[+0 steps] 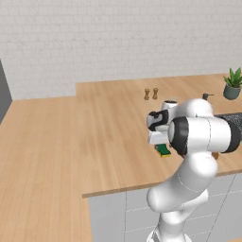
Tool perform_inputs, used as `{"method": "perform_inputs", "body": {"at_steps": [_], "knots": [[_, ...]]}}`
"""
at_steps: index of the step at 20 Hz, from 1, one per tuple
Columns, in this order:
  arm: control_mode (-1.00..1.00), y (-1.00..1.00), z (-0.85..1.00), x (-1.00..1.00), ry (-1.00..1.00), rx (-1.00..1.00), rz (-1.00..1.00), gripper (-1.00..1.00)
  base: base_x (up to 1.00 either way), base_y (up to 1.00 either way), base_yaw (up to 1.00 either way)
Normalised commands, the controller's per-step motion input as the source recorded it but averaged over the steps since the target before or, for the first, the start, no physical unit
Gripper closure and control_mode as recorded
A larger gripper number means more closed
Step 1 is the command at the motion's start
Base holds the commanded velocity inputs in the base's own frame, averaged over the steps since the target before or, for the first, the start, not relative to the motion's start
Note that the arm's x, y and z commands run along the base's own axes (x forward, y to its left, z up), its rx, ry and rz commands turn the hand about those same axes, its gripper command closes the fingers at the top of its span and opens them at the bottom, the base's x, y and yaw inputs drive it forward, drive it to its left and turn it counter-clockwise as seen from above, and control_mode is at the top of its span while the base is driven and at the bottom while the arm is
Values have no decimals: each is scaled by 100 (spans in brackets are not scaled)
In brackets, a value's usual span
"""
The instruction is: Pick up the sponge from the counter and clean the cutting board by briefly scrubbing or pressing down on the cutting board. Once finished, release the sponge.
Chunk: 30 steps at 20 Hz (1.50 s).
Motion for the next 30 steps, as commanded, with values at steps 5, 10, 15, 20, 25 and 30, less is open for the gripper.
{"method": "perform_inputs", "body": {"at_steps": [5, 10, 15, 20, 25, 30], "knots": [[-100, 0, -11, 0, 0, 0, 0, -100, 0, 0, 0], [-100, 2, -10, 0, 0, -1, 0, -100, 0, 0, 0], [-100, 0, -6, 2, 0, 0, 1, -100, 0, 0, 0], [-100, 0, -5, 4, 0, 0, 1, -100, 0, 0, 0], [-100, 0, -8, 3, 0, 0, 1, -100, 0, 0, 0], [-100, 0, -9, 1, 0, 0, 1, -100, 0, 0, 0]]}}
